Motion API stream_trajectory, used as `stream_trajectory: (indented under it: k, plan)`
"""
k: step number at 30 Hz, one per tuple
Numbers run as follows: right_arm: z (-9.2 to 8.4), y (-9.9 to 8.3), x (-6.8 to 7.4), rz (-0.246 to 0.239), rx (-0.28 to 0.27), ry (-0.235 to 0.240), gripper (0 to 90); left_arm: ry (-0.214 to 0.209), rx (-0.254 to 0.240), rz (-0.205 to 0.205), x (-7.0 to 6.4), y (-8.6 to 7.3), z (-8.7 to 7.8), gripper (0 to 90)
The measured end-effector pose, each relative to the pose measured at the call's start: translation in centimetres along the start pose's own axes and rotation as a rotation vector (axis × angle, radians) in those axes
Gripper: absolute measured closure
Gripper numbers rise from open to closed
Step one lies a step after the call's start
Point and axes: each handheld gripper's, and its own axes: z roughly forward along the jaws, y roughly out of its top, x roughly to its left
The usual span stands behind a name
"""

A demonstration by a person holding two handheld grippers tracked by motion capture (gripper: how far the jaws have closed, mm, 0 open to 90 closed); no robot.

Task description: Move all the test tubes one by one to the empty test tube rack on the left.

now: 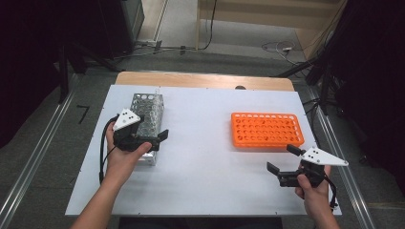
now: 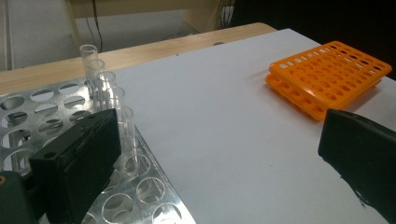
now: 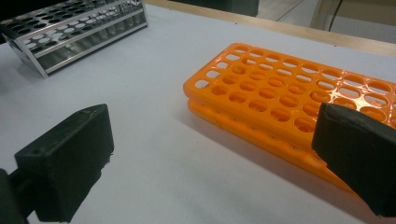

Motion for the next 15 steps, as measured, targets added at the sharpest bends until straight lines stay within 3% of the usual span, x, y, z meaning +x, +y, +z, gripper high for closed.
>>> stream_trajectory:
  k: [15]
  plan:
    - [0.2,-0.3,-0.4,0.005,0.006,-0.016,0.0,-0.015,-0.057,-0.001,-0.5,-2.6,-2.8,0.0]
